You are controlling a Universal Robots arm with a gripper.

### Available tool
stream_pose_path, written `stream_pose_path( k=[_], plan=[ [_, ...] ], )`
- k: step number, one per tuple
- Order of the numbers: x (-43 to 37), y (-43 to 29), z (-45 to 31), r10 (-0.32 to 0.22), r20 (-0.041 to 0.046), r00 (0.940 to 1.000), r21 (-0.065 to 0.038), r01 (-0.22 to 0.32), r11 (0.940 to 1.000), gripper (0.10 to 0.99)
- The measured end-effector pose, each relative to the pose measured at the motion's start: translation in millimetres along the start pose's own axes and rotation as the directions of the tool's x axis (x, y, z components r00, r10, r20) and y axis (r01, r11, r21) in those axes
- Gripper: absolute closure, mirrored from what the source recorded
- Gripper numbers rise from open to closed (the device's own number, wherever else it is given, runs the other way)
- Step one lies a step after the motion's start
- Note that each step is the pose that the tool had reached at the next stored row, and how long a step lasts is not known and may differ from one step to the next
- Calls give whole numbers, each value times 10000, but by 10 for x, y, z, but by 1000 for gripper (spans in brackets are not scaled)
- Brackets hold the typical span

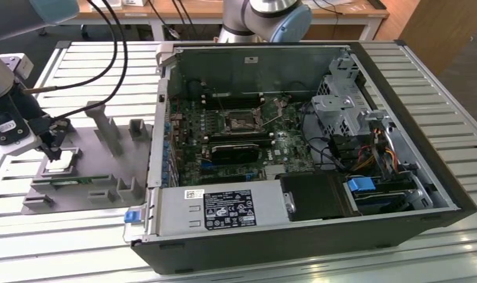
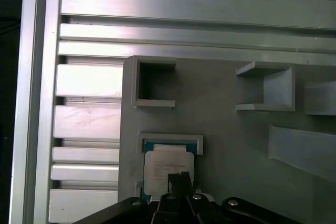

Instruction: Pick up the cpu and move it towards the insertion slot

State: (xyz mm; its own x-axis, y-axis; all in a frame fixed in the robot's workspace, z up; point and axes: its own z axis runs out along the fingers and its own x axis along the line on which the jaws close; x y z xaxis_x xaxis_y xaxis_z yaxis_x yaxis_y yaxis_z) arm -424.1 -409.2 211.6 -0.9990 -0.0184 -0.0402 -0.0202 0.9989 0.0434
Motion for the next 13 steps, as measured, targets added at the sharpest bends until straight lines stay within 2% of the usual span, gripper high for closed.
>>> stream_pose_path(
  k=[8, 13],
  plan=[
    [37, 7, 111, 2, 1, 10000, 7, -2, 10000, 984],
    [37, 7, 114, 1, 0, 10000, 18, -1, 10000, 984]
  ],
)
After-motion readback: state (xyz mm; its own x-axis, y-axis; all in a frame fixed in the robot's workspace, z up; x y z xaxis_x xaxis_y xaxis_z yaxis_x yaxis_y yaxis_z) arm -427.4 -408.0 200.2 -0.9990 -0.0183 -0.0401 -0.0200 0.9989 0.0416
